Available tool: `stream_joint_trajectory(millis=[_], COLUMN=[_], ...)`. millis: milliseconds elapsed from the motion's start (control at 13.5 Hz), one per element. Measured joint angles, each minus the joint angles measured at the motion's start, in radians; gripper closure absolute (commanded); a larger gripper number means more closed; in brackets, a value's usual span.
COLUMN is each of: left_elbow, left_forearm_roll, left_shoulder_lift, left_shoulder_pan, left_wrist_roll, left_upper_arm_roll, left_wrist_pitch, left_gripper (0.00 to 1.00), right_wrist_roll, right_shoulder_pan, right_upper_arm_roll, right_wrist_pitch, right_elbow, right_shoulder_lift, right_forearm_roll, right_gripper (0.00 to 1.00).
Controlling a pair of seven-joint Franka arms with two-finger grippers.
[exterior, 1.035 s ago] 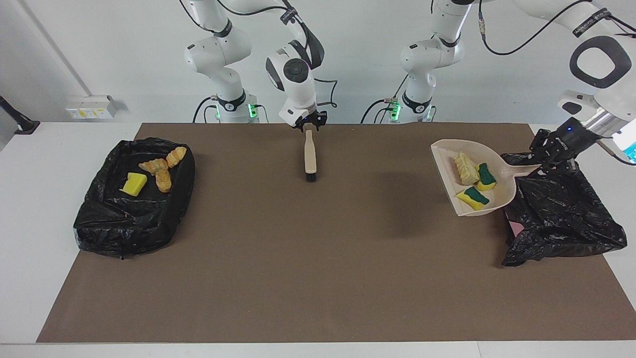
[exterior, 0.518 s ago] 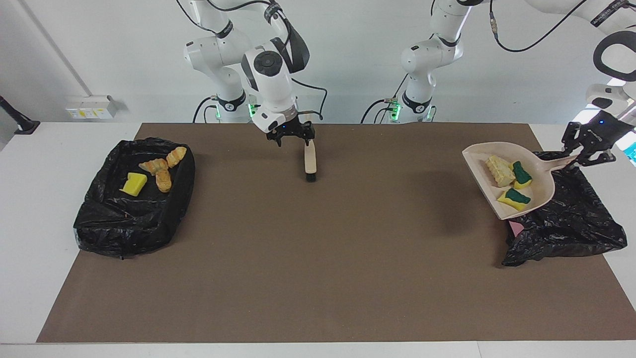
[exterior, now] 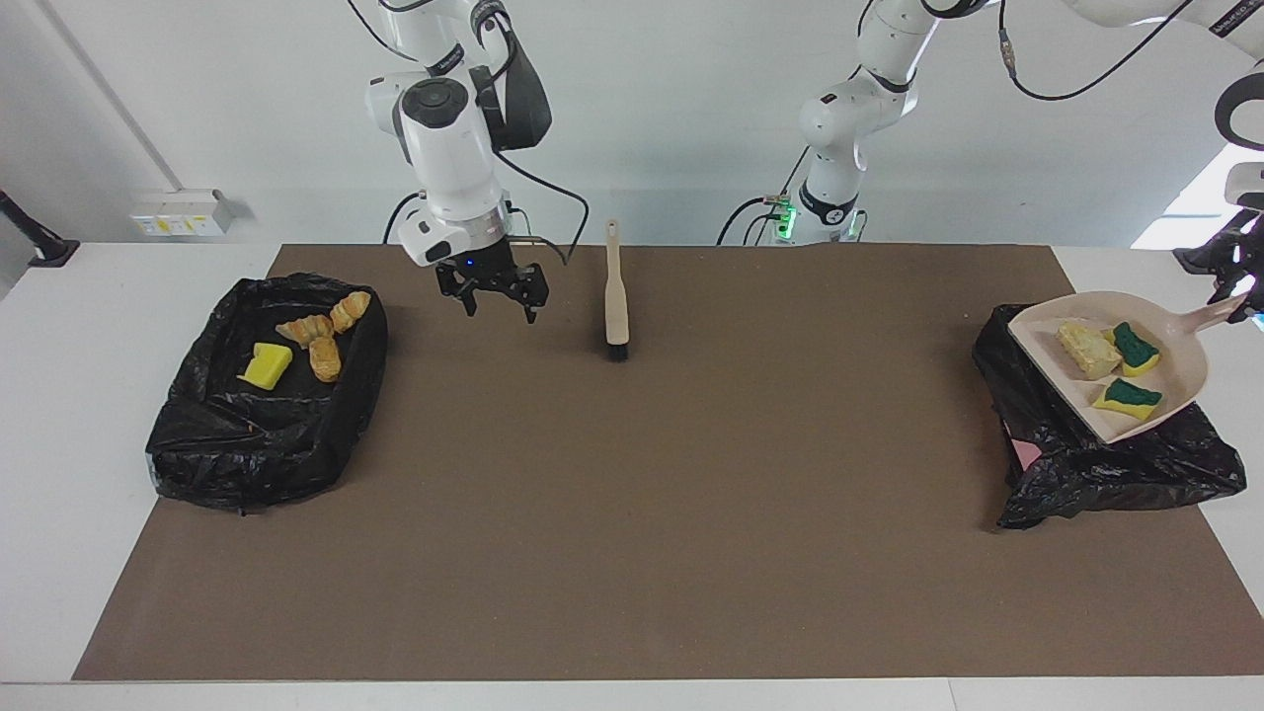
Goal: Sweep and dump trash in bin
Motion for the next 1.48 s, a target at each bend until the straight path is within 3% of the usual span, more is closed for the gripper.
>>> stream_joint_trajectory(millis=[222, 518, 887, 1109, 1479], left_elbow=[-0.006, -0.024, -0.093, -0.116, -0.118], left_forearm_roll=[0.146, 0.376, 0.639, 0.735, 0.893], left_shoulder_lift=[0.015, 0.015, -0.027, -0.066, -0.124], left_shoulder_pan=[-0.004, -0.063, -0.148, -0.181, -0.256], left_wrist_roll=[-0.065, -0.242, -0.458, -0.505, -0.571], left_upper_arm_roll=[-0.007, -0.018, -0.019, -0.020, -0.021], left_wrist_pitch=[0.041, 0.042, 0.037, 0.006, -0.144], left_gripper=[1.00, 1.00, 1.00, 1.00, 1.00], right_wrist_roll=[-0.088, -0.249, -0.398, -0.428, -0.435], right_shoulder_pan=[0.003, 0.002, 0.002, -0.024, -0.049], right_upper_arm_roll=[-0.135, -0.246, -0.285, -0.298, -0.265], right_wrist_pitch=[-0.040, -0.242, -0.510, -0.541, -0.541], right_elbow=[0.079, 0.249, 0.406, 0.408, 0.438], right_shoulder_lift=[0.001, -0.002, -0.036, -0.068, -0.041], right_forearm_roll=[-0.032, -0.034, -0.036, -0.035, -0.034], right_gripper=[0.00, 0.00, 0.00, 0.00, 0.00])
